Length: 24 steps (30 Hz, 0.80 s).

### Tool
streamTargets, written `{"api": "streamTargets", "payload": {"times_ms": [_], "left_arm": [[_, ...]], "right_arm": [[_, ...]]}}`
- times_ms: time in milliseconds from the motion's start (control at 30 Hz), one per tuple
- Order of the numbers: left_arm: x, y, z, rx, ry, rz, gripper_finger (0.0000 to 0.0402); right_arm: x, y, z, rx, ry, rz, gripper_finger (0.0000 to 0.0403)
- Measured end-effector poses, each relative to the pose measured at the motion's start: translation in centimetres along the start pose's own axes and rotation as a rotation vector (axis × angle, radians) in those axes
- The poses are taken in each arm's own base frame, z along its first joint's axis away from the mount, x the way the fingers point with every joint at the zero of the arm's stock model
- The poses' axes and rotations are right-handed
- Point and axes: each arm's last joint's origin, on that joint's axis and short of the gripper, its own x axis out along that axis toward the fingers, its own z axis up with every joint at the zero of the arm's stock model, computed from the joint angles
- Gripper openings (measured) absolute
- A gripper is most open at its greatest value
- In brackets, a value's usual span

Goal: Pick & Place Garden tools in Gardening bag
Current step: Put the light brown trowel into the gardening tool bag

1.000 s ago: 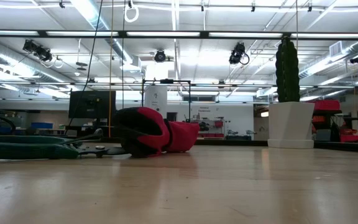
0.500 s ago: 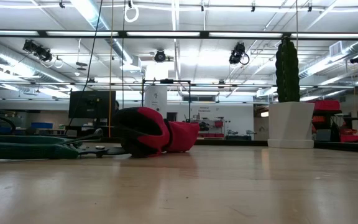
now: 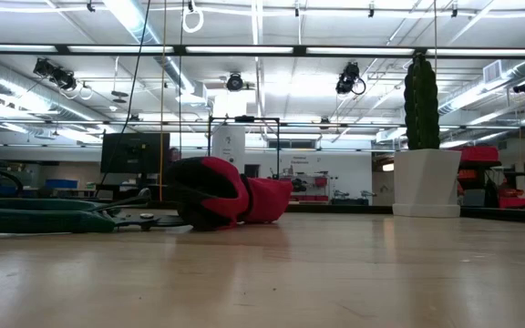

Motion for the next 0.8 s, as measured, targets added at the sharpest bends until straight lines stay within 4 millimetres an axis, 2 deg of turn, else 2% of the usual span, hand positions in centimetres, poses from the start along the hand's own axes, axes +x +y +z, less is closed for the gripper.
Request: {"api": "streamTargets", "payload": {"times_ms": [267, 567, 800], "left_arm": [[0.0, 0.0, 0.0, 0.0, 0.0, 0.0, 0.0003], [0.0, 0.0, 0.0, 0.0, 0.001, 0.0, 0.0003], [0.0, 0.0, 0.0, 0.0, 0.001, 0.0, 0.0003]], "right_arm": [[0.6, 0.4, -2.3, -0.048, 0.024, 0.014, 0.0054], [1.0, 0.3, -5.8, -0.125, 0.124, 0.046, 0.0054], [1.0, -0.1, -7.5, -0.171, 0.169, 0.042, 0.0054]]}}
